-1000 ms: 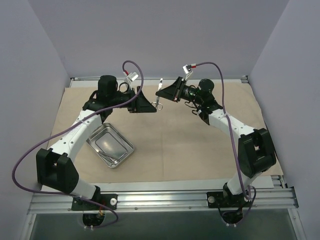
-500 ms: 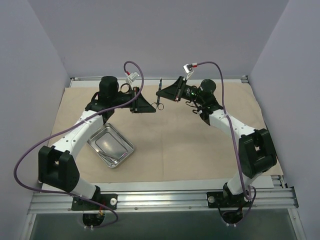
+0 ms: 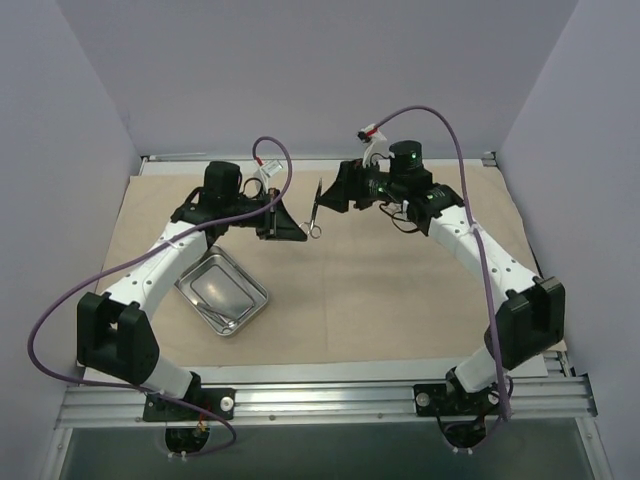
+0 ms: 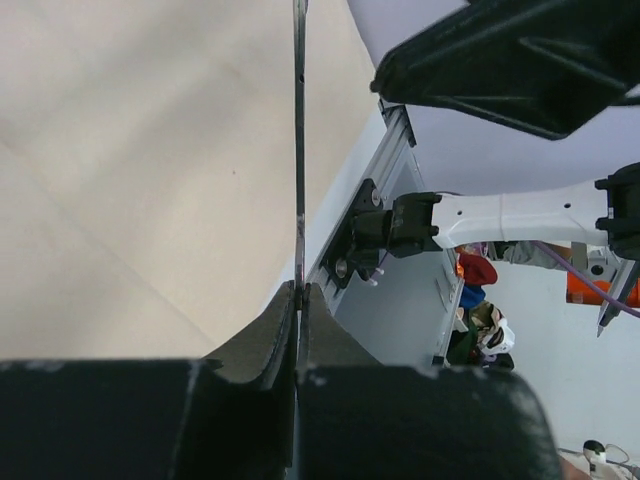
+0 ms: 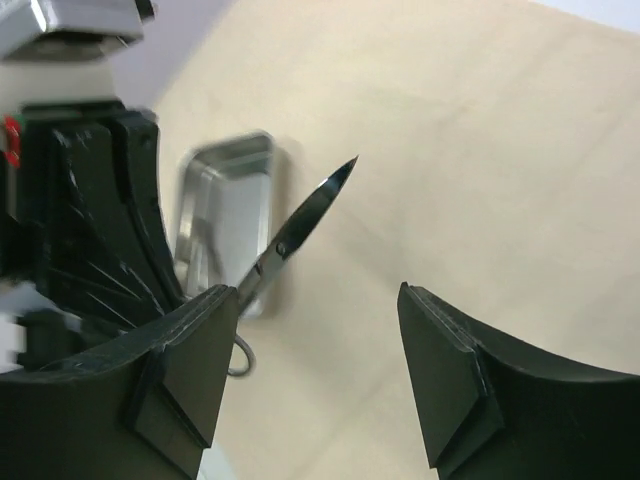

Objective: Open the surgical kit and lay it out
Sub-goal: Place the medical item in the surgical kit.

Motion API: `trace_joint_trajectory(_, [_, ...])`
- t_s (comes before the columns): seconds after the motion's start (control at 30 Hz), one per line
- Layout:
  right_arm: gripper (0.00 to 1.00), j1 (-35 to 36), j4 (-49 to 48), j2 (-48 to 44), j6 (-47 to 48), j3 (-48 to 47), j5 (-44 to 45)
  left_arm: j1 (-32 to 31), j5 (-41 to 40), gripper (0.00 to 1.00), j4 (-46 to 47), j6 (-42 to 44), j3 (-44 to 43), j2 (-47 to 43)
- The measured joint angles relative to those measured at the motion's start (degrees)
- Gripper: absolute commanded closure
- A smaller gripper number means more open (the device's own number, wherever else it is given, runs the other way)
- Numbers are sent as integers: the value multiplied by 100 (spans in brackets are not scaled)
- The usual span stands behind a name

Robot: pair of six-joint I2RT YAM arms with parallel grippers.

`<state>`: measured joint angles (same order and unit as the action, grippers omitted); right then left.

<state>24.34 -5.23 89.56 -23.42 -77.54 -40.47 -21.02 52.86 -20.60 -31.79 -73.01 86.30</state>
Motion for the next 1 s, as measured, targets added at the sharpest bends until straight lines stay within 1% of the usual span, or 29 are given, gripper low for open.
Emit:
trace_joint_trajectory(0.07, [35,205,999,-155,1237,-343,662,0,2,98,-254,114,7,-20])
trace_joint_trajectory(0.17, [36,686,2079,-625,3045,-409,1528,0,59,98,-560,256,98,-111])
trace_joint_trajectory(0.27, [37,1259,2774,-1115,4717,-284,2223,-24,173,98,-857,393,225,-216])
trace_joint_trajectory(0.33, [39,1572,3139,-1349,5668,-229,2424,-70,284,98,-1014,442,358,-286])
trace_joint_trajectory(0.47, [43,1624,3729,-1355,7069,-354,2487,-240,496,98,-1182,452,603,-376])
trace_joint_trajectory(0.53, [43,1648,4074,-1250,7632,-505,2487,-380,564,98,-1287,452,693,-396])
trace_joint_trajectory(0.67, [42,1766,4500,-1010,8297,-807,2448,-640,625,98,-1384,420,817,-461])
trace_joint_trajectory(0.83, [43,2153,4868,-940,8797,-907,2391,-828,741,98,-1447,393,894,-533])
trace_joint_trajectory(1.0, [44,2573,5117,-857,9040,-925,2365,-931,813,98,-1460,378,894,-533])
